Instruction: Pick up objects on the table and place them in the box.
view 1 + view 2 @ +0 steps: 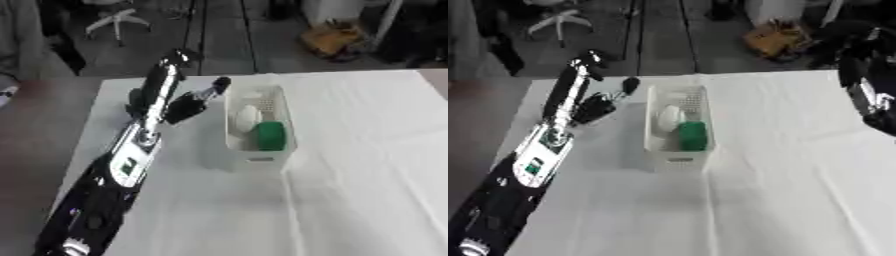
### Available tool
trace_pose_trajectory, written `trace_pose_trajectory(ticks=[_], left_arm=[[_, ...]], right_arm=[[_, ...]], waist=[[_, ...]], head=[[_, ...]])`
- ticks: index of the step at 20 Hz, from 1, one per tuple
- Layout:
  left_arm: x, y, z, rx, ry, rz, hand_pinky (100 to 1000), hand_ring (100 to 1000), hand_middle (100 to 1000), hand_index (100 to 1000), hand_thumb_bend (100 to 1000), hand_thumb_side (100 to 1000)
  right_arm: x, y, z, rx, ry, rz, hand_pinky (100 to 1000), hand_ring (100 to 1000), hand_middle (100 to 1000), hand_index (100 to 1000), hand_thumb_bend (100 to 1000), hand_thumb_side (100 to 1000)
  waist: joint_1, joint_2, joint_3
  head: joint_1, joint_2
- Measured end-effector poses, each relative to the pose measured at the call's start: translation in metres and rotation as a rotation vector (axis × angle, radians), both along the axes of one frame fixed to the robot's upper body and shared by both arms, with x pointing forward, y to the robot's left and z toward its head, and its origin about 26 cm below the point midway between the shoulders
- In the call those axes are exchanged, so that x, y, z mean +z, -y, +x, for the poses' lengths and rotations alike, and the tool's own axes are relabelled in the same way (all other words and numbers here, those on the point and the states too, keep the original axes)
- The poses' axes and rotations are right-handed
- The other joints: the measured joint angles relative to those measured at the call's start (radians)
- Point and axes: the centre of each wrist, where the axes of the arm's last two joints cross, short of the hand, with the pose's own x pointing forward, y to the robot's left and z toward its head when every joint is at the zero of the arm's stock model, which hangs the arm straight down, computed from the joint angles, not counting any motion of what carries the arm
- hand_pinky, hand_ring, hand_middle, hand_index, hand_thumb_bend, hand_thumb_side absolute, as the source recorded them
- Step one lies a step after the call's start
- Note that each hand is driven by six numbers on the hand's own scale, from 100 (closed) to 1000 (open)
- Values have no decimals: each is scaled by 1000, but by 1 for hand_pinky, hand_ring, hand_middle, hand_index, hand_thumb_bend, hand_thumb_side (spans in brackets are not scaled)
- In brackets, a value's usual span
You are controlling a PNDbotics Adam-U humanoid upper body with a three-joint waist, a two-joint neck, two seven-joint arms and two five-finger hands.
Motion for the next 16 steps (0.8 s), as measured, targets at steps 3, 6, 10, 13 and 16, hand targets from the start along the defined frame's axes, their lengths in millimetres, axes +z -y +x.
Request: trace_pose_trajectory(ticks=[3,6,10,13,16], left_arm=[[-4,-35,4,136,-34,-55,613,744,749,787,692,690],[-4,-60,4,234,-65,-79,611,743,749,786,688,678],[-1,-79,0,327,-81,-105,608,738,744,784,678,674],[2,-87,-2,373,-86,-124,606,737,743,784,670,671],[3,-91,-4,399,-100,-136,608,738,742,785,666,667]], right_arm=[[0,1,0,-4,2,1,639,739,783,891,100,533],[0,1,0,-5,1,1,639,739,783,891,100,530],[1,1,0,-10,2,0,639,739,783,891,100,533],[1,1,0,-11,2,-1,639,739,783,891,100,531],[0,1,0,-12,1,0,639,739,783,891,100,531]], waist=[[0,0,-2],[0,0,-1],[0,0,1],[0,0,2],[0,0,2]], head=[[-1,-4],[-1,-6],[-6,-7],[-7,-7],[-9,-8]])
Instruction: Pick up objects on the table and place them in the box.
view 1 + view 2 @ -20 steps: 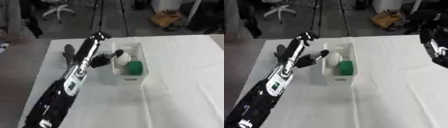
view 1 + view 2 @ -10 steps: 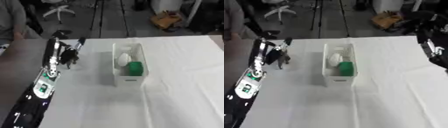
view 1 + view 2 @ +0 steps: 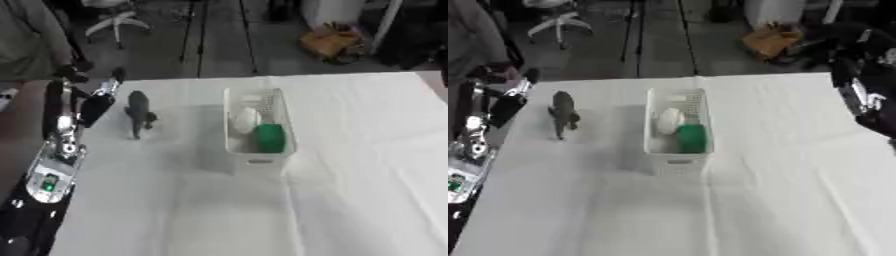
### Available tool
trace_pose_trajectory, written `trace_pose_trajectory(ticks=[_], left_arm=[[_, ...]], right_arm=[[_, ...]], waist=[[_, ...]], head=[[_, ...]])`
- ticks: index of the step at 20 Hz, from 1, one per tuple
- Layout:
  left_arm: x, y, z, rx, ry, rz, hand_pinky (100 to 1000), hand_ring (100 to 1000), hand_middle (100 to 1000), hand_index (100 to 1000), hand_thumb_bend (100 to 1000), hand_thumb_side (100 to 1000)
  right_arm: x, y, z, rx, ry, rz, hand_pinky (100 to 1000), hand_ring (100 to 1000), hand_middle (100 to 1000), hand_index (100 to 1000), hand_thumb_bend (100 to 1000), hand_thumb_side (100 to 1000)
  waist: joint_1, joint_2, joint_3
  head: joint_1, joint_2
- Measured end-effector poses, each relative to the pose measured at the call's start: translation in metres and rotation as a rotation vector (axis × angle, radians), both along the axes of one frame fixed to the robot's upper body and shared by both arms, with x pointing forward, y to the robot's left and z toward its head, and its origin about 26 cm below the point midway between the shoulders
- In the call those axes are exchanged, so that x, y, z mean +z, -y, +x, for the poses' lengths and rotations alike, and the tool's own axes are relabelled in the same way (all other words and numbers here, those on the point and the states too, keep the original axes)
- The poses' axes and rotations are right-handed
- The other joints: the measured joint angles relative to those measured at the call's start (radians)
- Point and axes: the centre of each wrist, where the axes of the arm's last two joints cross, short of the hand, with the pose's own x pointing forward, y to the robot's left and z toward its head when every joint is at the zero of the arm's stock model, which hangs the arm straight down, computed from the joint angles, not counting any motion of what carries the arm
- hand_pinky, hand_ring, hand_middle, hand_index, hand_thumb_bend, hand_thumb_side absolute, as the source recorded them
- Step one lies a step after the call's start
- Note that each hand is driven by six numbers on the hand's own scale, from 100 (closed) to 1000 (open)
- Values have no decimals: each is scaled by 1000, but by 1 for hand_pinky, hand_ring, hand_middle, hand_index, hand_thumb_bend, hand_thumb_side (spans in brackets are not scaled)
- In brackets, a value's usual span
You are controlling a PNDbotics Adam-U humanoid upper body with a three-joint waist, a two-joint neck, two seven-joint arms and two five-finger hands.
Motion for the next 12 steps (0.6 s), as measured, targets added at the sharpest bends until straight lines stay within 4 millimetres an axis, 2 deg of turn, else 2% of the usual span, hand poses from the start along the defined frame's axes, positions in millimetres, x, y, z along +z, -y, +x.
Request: trace_pose_trajectory(ticks=[12], left_arm=[[0,-7,-2,2,-55,-23,613,739,739,783,656,689]], right_arm=[[-2,1,-1,-3,-6,0,638,738,782,890,100,536]], waist=[[0,0,0]], head=[[-1,-9]])
